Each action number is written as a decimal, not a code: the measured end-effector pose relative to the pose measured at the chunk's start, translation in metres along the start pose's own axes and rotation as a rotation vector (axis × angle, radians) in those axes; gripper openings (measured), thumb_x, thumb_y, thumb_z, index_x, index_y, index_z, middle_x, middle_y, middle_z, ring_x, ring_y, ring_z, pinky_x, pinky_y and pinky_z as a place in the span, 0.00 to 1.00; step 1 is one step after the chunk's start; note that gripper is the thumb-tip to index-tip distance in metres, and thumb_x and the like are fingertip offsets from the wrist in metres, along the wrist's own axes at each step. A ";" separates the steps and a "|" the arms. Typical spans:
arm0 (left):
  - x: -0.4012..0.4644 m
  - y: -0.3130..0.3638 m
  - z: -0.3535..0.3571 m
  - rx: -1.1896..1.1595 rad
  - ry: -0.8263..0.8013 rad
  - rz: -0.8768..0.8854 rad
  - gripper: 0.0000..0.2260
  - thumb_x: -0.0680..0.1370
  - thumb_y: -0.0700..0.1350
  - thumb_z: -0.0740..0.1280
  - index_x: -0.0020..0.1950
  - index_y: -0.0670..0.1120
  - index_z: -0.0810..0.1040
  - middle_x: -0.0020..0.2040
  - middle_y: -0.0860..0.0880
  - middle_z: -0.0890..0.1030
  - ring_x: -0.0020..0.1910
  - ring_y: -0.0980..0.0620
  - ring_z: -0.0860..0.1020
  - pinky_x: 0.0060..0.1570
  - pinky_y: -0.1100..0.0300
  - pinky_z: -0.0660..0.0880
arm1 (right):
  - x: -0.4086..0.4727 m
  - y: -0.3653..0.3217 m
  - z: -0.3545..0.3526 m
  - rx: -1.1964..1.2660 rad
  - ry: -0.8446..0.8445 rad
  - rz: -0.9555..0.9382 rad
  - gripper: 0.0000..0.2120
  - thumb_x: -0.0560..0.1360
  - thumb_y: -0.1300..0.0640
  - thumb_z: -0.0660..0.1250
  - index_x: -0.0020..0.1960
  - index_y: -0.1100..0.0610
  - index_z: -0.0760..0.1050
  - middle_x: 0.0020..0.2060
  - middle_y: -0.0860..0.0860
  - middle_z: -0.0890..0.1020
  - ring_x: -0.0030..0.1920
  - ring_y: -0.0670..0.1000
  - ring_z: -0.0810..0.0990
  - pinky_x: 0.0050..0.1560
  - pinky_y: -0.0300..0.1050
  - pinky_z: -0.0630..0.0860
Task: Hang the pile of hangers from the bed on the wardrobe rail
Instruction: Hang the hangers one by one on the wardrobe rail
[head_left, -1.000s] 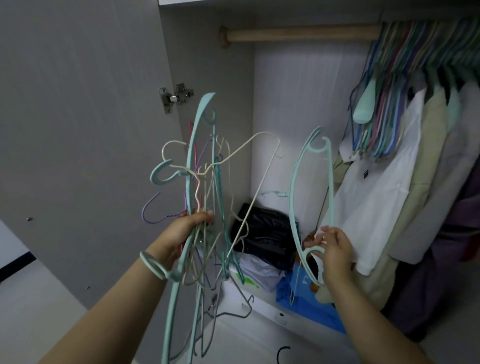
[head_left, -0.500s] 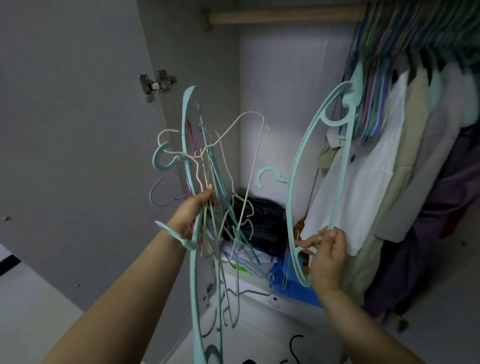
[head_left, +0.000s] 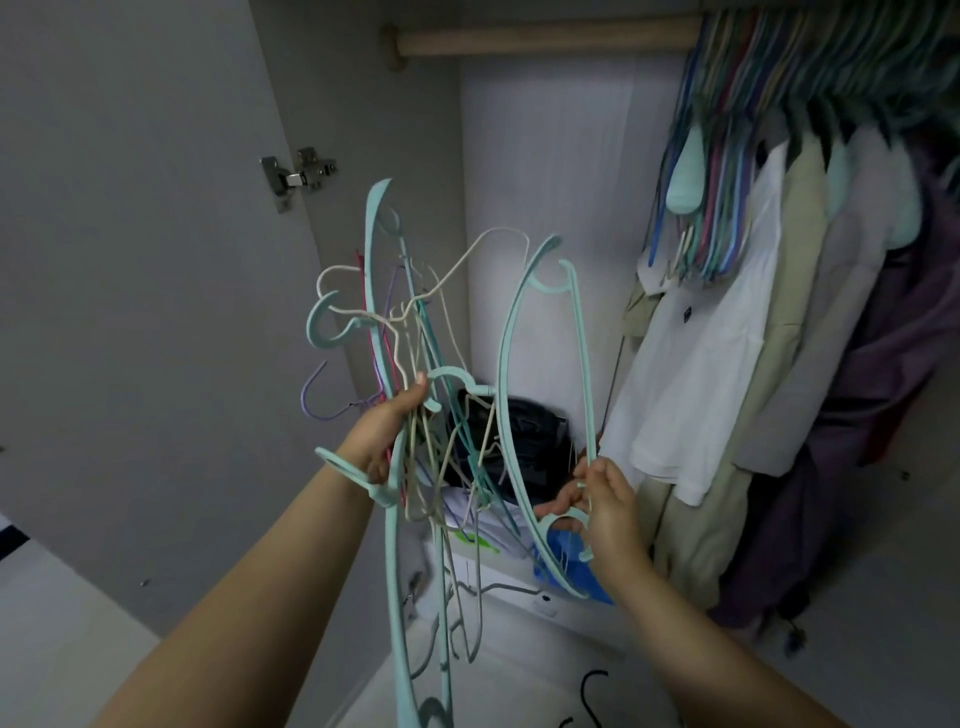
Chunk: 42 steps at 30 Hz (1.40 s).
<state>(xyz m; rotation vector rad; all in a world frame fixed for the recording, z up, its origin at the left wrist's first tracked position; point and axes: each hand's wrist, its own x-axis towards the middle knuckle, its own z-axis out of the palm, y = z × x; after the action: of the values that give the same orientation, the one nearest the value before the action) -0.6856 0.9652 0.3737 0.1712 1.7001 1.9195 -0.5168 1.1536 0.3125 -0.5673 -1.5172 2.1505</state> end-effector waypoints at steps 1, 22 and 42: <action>-0.003 0.001 0.000 0.005 0.015 -0.009 0.22 0.75 0.59 0.70 0.57 0.42 0.83 0.47 0.41 0.85 0.44 0.43 0.83 0.57 0.46 0.77 | 0.002 0.002 0.000 0.038 -0.016 0.072 0.15 0.83 0.54 0.51 0.43 0.60 0.68 0.24 0.57 0.74 0.31 0.60 0.82 0.25 0.41 0.73; -0.035 0.019 -0.013 0.143 0.040 0.109 0.09 0.79 0.46 0.67 0.51 0.41 0.83 0.47 0.43 0.85 0.45 0.47 0.82 0.47 0.59 0.80 | 0.150 -0.102 0.032 -0.119 -0.160 0.356 0.24 0.72 0.32 0.62 0.47 0.55 0.70 0.36 0.51 0.78 0.35 0.48 0.76 0.39 0.44 0.74; -0.015 0.003 -0.029 0.062 0.098 0.099 0.11 0.79 0.50 0.67 0.43 0.43 0.80 0.35 0.48 0.83 0.32 0.53 0.82 0.31 0.63 0.77 | 0.141 -0.181 0.012 -0.605 -0.262 -0.089 0.11 0.75 0.50 0.69 0.41 0.57 0.73 0.23 0.51 0.74 0.20 0.47 0.69 0.29 0.40 0.70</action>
<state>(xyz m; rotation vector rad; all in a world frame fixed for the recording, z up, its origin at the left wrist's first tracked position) -0.6876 0.9324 0.3746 0.1909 1.8484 1.9766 -0.6171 1.2787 0.4773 -0.3999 -2.3126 1.7293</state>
